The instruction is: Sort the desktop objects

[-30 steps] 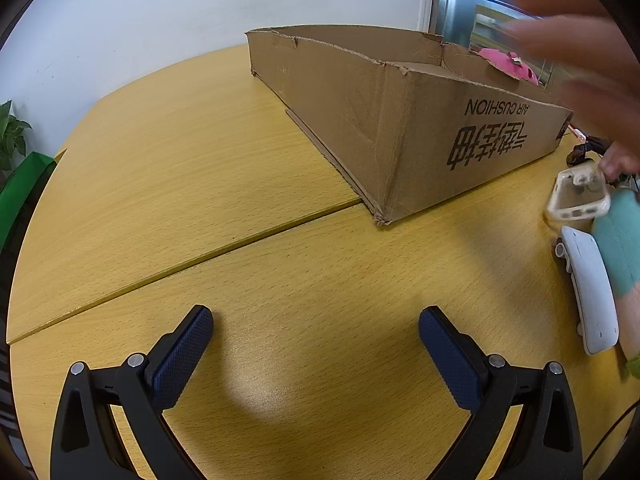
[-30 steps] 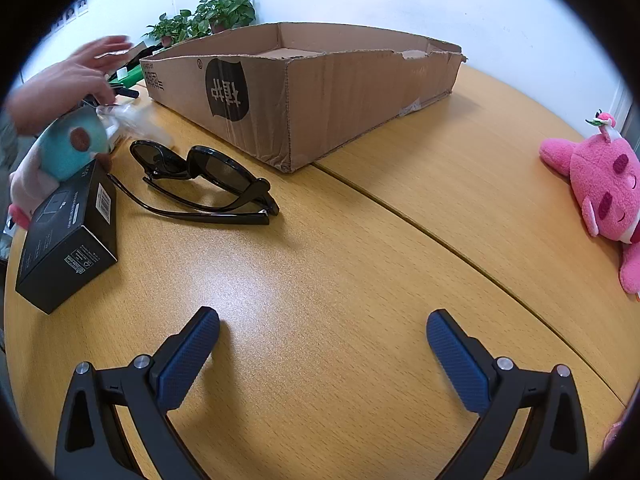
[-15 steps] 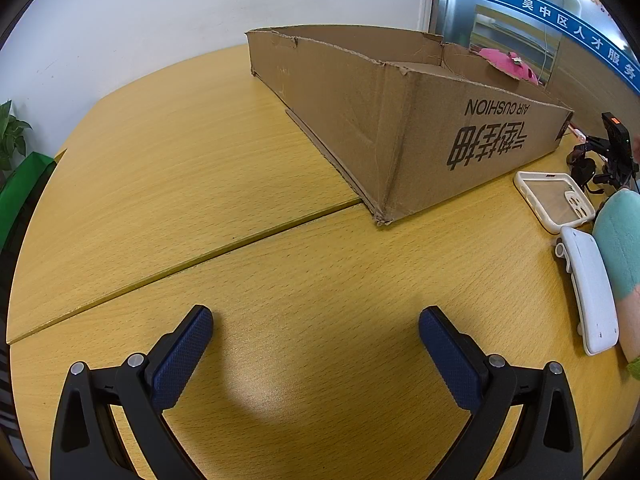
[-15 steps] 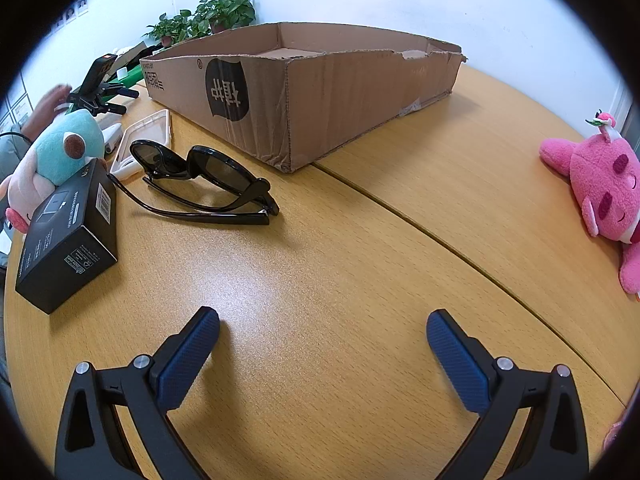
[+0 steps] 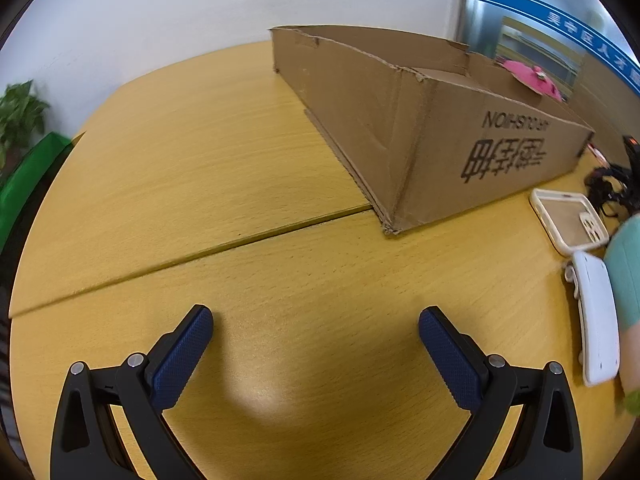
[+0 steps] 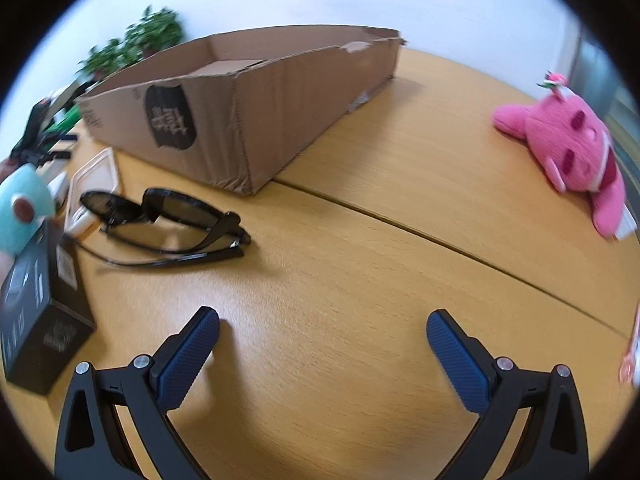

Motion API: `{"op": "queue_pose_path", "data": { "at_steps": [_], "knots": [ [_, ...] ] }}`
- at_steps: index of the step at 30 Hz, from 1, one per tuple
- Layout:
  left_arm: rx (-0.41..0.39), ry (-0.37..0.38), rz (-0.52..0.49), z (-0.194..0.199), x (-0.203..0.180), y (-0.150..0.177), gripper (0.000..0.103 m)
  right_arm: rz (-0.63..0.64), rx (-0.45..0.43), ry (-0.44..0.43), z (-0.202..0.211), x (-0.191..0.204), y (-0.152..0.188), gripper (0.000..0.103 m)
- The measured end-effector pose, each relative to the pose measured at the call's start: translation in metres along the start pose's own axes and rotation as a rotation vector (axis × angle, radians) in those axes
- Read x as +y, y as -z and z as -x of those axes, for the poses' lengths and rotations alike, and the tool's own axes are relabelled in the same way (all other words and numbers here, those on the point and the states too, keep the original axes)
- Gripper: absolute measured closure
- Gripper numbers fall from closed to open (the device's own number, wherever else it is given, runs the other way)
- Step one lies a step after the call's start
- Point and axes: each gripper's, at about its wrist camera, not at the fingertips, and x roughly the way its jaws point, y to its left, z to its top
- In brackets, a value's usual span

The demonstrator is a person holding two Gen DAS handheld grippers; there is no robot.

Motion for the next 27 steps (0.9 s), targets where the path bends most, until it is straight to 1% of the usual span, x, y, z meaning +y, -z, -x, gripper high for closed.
{"op": "queue_pose_path", "data": {
  "at_steps": [2,4,6,7,8,9,11,12,14,15,18,19,20,21,22,24,25,26,27],
  "knots": [
    [-0.002,-0.056,0.072,0.005,-0.003,0.007,0.0,-0.037,0.006,0.029,0.0,0.003,0.0,0.0],
    [-0.004,-0.086,0.113,0.008,-0.006,0.012,0.0,-0.098,0.031,0.069,0.004,0.008,0.004,0.0],
    [-0.002,-0.084,0.107,0.01,-0.008,0.015,0.0,-0.136,0.058,0.091,0.01,0.017,0.008,0.001],
    [0.005,-0.076,0.092,0.012,-0.01,0.015,0.0,-0.148,0.058,0.105,0.016,0.027,0.011,0.001],
    [0.018,-0.068,0.077,0.013,-0.012,0.016,0.0,-0.15,0.044,0.12,0.023,0.035,0.011,0.001],
    [0.018,-0.097,0.084,0.016,-0.015,0.018,0.0,-0.146,0.024,0.133,0.032,0.045,0.012,0.001],
    [0.009,-0.161,0.129,0.029,-0.018,0.023,0.0,-0.113,-0.058,0.14,0.061,0.071,0.01,0.001],
    [-0.008,-0.171,0.143,0.04,-0.024,0.023,0.0,-0.094,-0.107,0.132,0.079,0.086,0.007,0.001],
    [-0.082,-0.207,0.136,0.072,-0.044,0.02,0.0,-0.076,-0.174,0.122,0.107,0.106,0.001,0.001],
    [-0.144,-0.235,0.118,0.095,-0.06,0.017,0.0,-0.077,-0.208,0.125,0.119,0.113,-0.002,0.001],
    [-0.335,-0.295,0.09,0.166,-0.111,0.014,0.0,-0.132,-0.365,0.137,0.163,0.138,-0.009,0.001],
    [-0.387,-0.293,0.09,0.184,-0.126,0.015,0.0,-0.156,-0.401,0.134,0.172,0.143,-0.01,0.0],
    [-0.439,-0.273,0.087,0.201,-0.143,0.017,0.0,-0.185,-0.429,0.119,0.179,0.149,-0.012,0.0],
    [-0.476,-0.236,0.083,0.216,-0.158,0.023,0.0,-0.196,-0.431,0.099,0.18,0.154,-0.015,0.0],
    [-0.493,-0.201,0.084,0.226,-0.171,0.028,0.0,-0.2,-0.415,0.082,0.179,0.162,-0.019,0.0],
    [-0.494,-0.134,0.113,0.235,-0.193,0.039,0.0,-0.205,-0.386,0.079,0.178,0.176,-0.019,0.001],
    [-0.484,-0.101,0.127,0.233,-0.199,0.04,0.0,-0.214,-0.364,0.074,0.176,0.185,-0.018,0.0],
    [-0.463,-0.067,0.134,0.229,-0.207,0.044,0.0,-0.218,-0.353,0.064,0.175,0.191,-0.017,0.0],
    [-0.437,-0.052,0.139,0.223,-0.215,0.047,0.0,-0.223,-0.339,0.05,0.174,0.198,-0.016,0.0]
  ]
}}
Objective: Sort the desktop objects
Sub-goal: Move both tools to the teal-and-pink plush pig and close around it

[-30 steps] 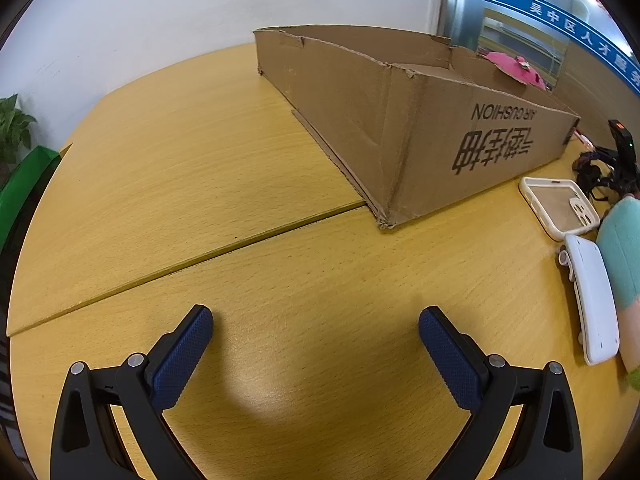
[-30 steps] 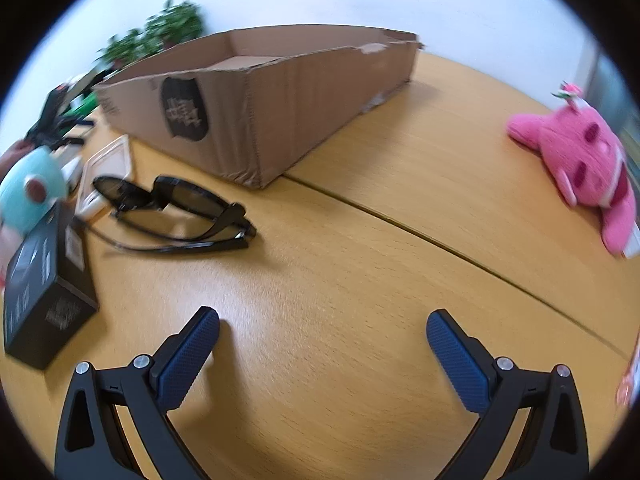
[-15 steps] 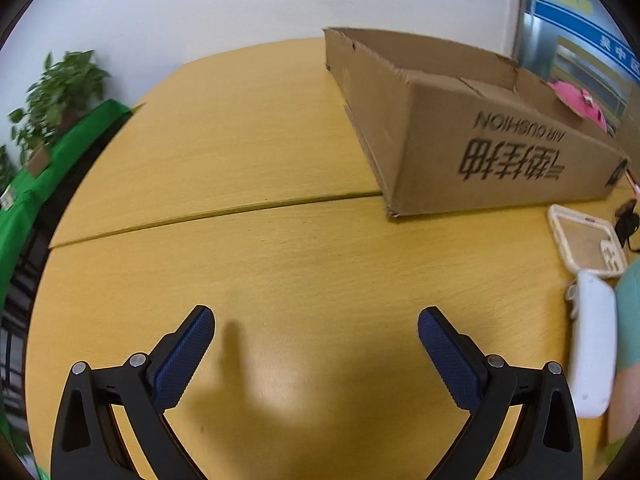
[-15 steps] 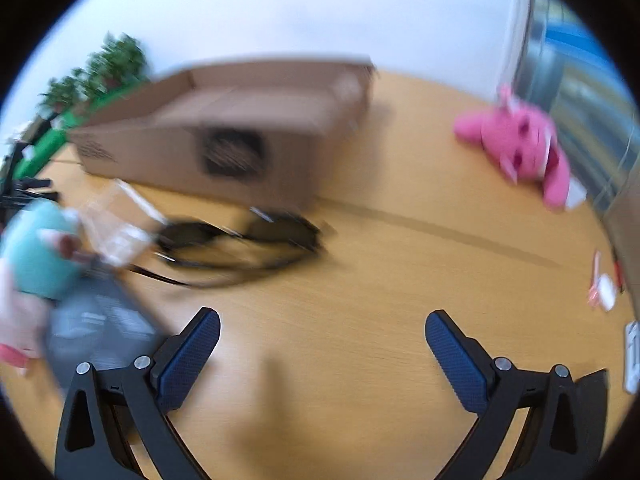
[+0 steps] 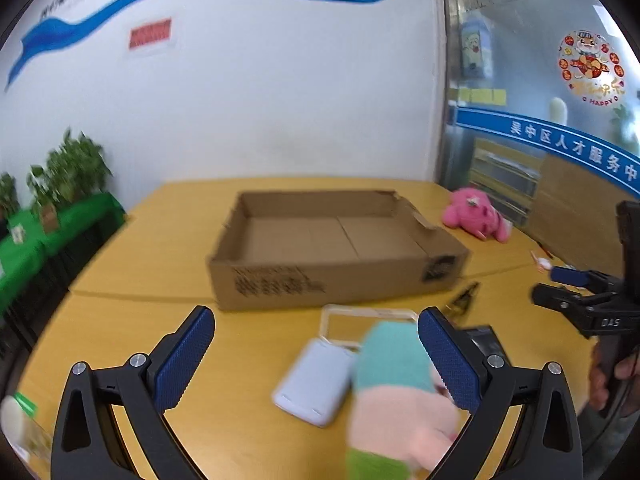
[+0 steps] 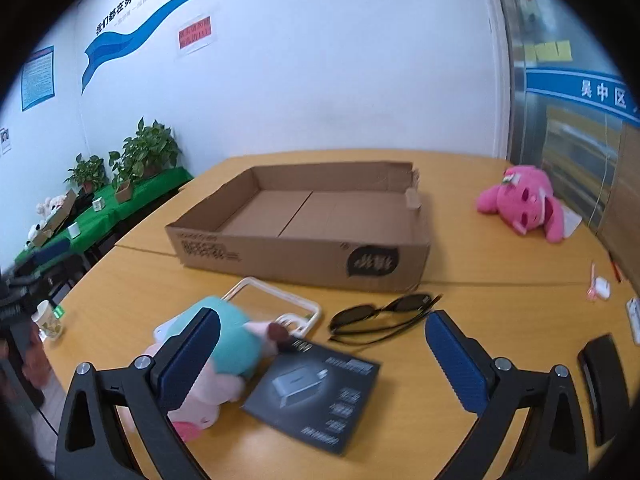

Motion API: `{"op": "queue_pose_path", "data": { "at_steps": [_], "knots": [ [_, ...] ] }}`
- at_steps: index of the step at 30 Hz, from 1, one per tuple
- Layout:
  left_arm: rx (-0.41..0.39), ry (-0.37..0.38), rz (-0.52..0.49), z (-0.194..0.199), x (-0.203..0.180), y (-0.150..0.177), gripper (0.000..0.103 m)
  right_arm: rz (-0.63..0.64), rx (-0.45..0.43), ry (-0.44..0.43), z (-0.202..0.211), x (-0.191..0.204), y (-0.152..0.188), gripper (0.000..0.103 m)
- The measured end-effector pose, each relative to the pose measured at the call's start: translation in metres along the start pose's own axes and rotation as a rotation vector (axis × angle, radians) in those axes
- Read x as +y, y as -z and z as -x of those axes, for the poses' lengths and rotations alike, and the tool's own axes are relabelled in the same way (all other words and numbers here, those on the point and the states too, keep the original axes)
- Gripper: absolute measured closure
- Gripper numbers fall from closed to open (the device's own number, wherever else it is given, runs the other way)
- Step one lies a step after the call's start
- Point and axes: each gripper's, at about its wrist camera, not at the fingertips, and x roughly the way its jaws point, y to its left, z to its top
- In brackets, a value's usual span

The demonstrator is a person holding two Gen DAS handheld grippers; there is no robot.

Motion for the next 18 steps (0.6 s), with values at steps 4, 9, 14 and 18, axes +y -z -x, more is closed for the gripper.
{"op": "queue_pose_path", "data": {
  "at_steps": [4,9,14,18],
  "knots": [
    [0.067,-0.029,-0.024,-0.008,-0.03,0.022,0.0,0.046,0.029,0.059,0.003,0.024,0.014,0.001],
    [0.095,0.036,-0.044,-0.009,-0.047,0.032,0.0,0.047,0.048,0.042,0.006,0.034,0.018,0.001],
    [0.124,0.094,-0.019,-0.008,-0.05,0.039,0.0,0.05,0.075,0.051,0.007,0.045,0.023,0.001],
    [0.145,0.099,-0.008,-0.014,-0.05,0.041,0.0,0.039,0.094,0.06,0.007,0.047,0.026,0.001]
  ]
}}
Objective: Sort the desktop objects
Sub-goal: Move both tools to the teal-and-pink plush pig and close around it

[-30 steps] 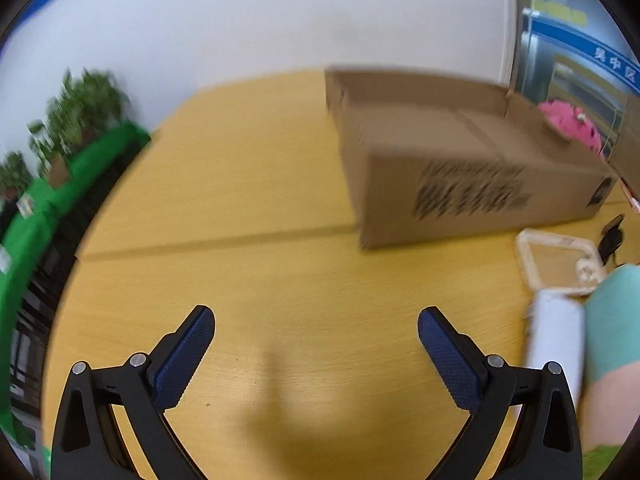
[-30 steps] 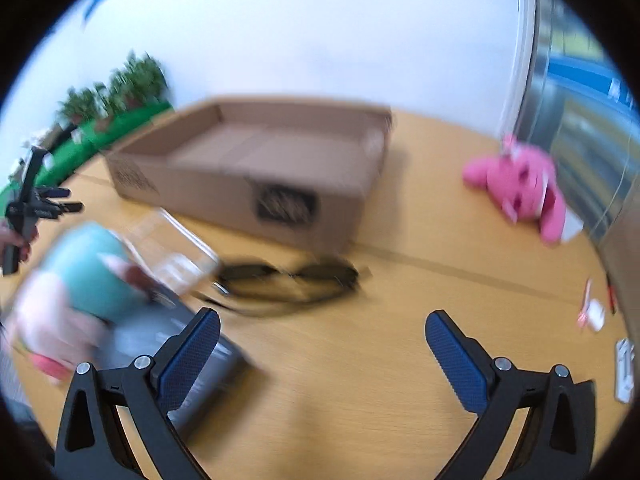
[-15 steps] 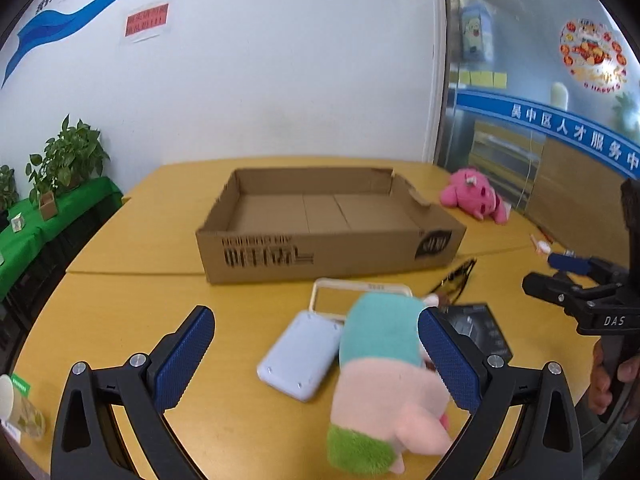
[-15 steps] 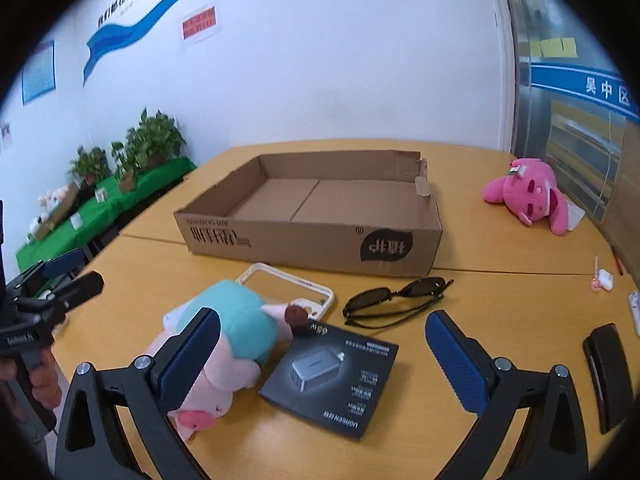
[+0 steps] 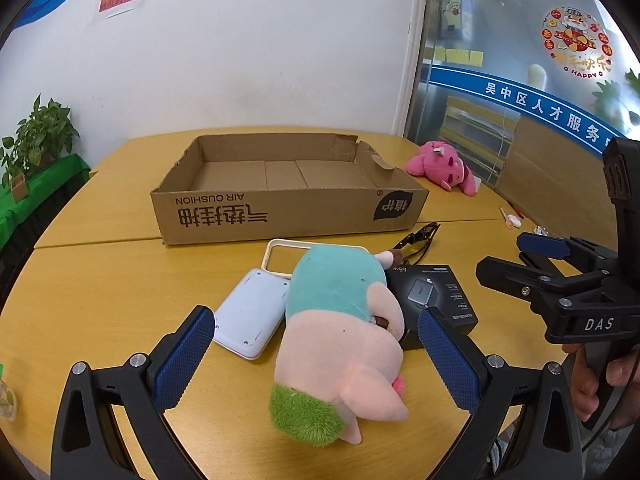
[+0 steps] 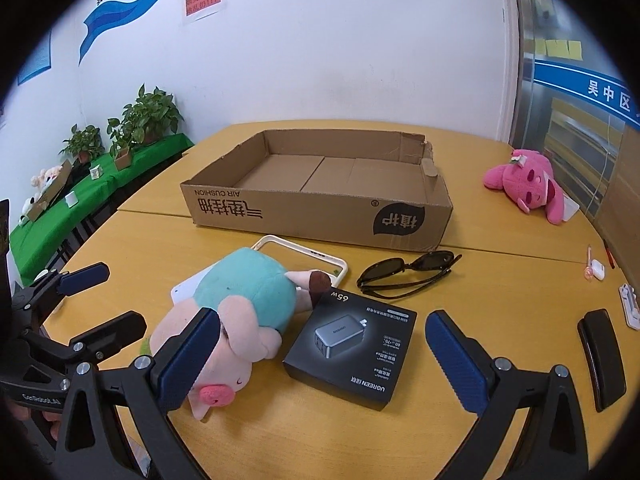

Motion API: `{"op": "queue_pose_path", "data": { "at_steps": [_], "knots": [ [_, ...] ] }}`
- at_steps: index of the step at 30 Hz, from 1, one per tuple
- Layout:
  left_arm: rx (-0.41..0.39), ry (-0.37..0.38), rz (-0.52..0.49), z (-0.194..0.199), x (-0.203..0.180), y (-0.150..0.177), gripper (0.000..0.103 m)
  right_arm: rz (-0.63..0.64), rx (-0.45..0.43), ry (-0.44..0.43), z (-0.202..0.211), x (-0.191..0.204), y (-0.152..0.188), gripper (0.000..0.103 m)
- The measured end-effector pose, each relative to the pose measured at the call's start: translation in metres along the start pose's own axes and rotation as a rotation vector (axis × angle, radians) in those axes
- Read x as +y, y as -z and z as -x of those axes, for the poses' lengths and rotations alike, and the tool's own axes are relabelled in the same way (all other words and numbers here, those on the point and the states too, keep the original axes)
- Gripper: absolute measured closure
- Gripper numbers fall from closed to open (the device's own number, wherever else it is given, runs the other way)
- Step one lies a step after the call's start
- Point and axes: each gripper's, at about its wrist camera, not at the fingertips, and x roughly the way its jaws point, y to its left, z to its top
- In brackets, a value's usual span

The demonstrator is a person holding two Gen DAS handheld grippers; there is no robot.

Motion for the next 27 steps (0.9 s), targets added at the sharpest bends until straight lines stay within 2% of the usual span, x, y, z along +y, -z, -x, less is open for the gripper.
{"op": "queue_pose_path", "data": {
  "at_steps": [15,21,27],
  "knots": [
    [0.065,0.075,0.001,-0.03,0.014,0.007,0.0,-0.003,0.047,-0.003,-0.033,0.015,-0.007,0.001],
    [0.087,0.16,0.067,-0.043,0.039,0.008,0.0,0.022,0.075,0.01,-0.057,0.028,-0.025,0.001],
    [0.13,0.242,0.071,-0.054,0.056,0.005,0.0,-0.026,0.12,-0.016,-0.083,0.037,-0.039,0.001]
  ]
}}
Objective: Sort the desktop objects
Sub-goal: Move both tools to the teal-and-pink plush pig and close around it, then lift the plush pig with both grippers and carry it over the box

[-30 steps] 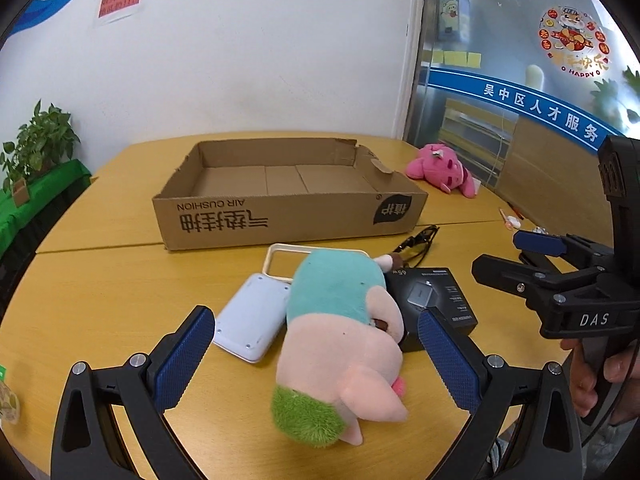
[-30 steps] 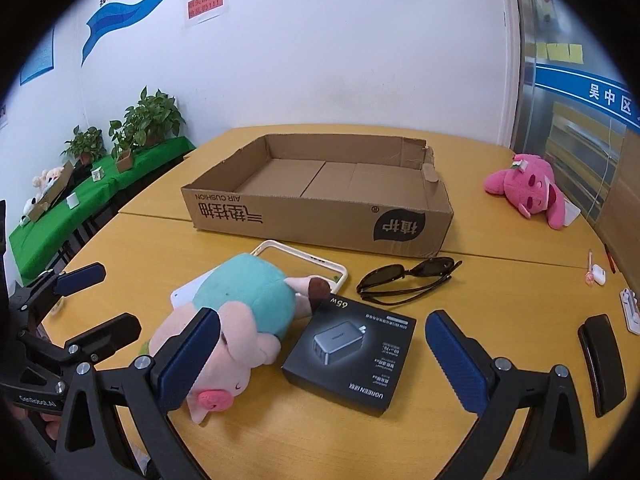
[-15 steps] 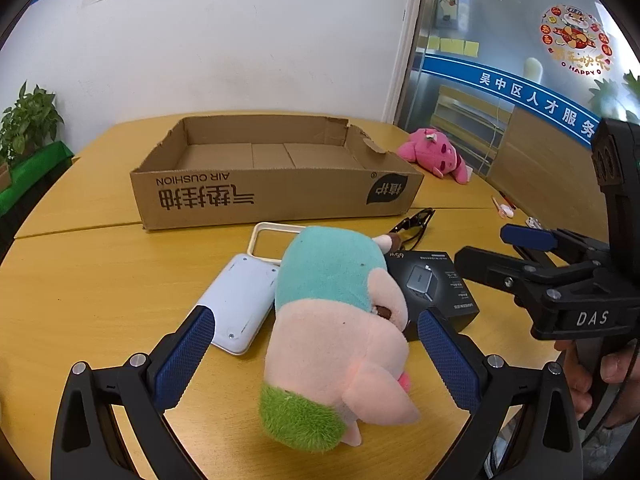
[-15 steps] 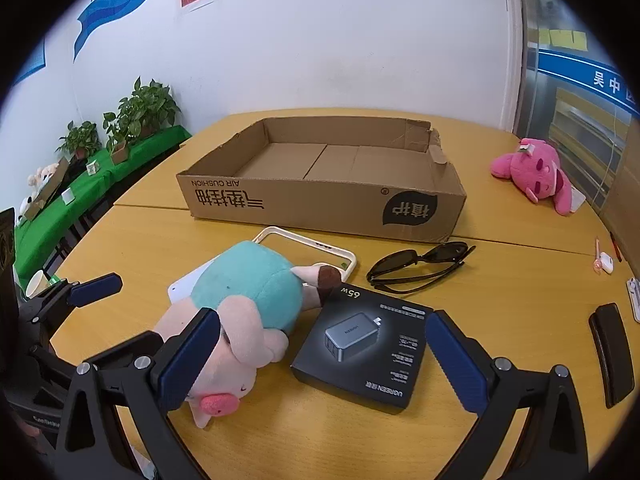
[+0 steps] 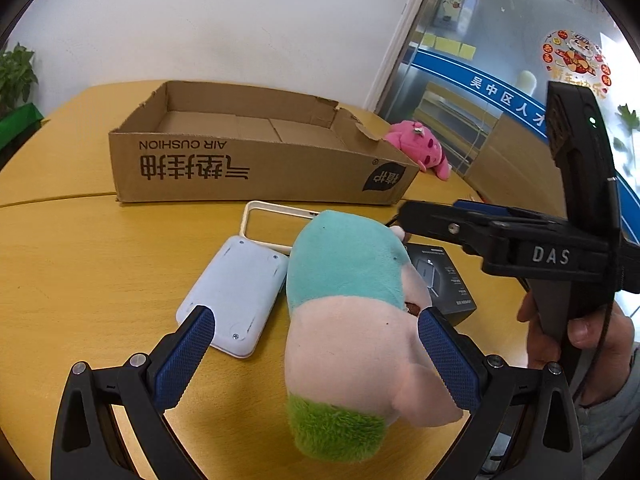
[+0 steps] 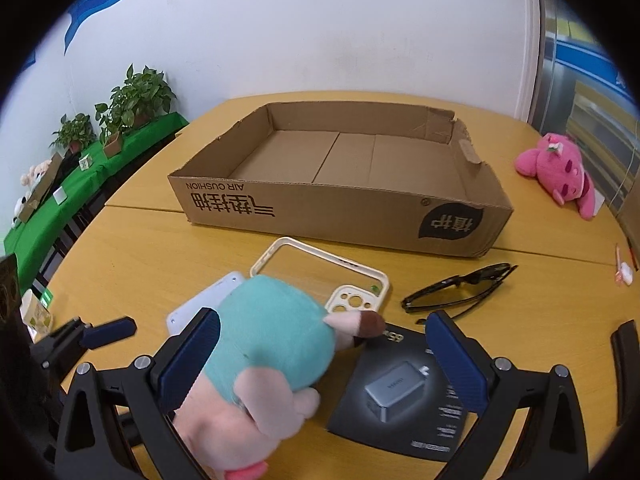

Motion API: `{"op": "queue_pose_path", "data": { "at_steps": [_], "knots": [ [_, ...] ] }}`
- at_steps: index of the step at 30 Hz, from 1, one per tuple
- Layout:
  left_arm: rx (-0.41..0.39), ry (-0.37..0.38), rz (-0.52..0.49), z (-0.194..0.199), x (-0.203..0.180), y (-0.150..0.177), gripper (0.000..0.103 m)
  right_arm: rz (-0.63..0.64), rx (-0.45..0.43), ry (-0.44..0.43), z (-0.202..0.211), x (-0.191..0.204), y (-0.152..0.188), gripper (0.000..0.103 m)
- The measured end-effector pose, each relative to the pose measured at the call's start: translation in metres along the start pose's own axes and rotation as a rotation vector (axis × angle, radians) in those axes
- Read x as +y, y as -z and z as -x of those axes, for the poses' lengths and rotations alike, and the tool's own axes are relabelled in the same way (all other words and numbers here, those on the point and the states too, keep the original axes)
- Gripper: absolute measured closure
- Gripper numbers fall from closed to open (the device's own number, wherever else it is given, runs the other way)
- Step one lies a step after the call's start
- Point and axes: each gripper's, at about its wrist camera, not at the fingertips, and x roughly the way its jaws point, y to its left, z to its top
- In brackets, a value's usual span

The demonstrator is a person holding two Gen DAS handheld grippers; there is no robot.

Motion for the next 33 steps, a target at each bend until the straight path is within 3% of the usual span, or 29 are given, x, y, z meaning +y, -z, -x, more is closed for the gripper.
{"op": "queue_pose_path", "data": {
  "at_steps": [4,9,12,18,26,30,33],
  "knots": [
    [0.067,0.009,-0.01,-0.007,0.007,-0.005,0.0,-0.017,0.022,-0.027,-0.009,0.008,-0.002,0.001],
    [0.142,0.016,-0.056,-0.01,0.001,-0.002,0.0,-0.104,-0.023,-0.107,-0.007,-0.004,0.009,0.001],
    [0.158,0.036,-0.065,-0.014,-0.008,0.005,0.0,-0.162,-0.018,-0.169,-0.009,-0.018,0.02,0.001],
    [0.174,0.054,-0.008,-0.032,-0.026,0.025,0.002,-0.145,0.024,-0.277,-0.013,-0.033,0.037,0.001],
    [0.233,-0.104,-0.042,-0.047,-0.06,0.038,0.01,-0.088,0.114,-0.501,-0.048,-0.018,0.041,0.002],
    [0.267,-0.143,-0.01,-0.049,-0.064,0.034,0.016,0.006,0.096,-0.486,-0.055,-0.001,0.046,0.002],
    [0.277,-0.164,0.016,-0.047,-0.066,0.031,0.022,0.007,0.098,-0.522,-0.056,-0.002,0.047,0.011]
  ]
}}
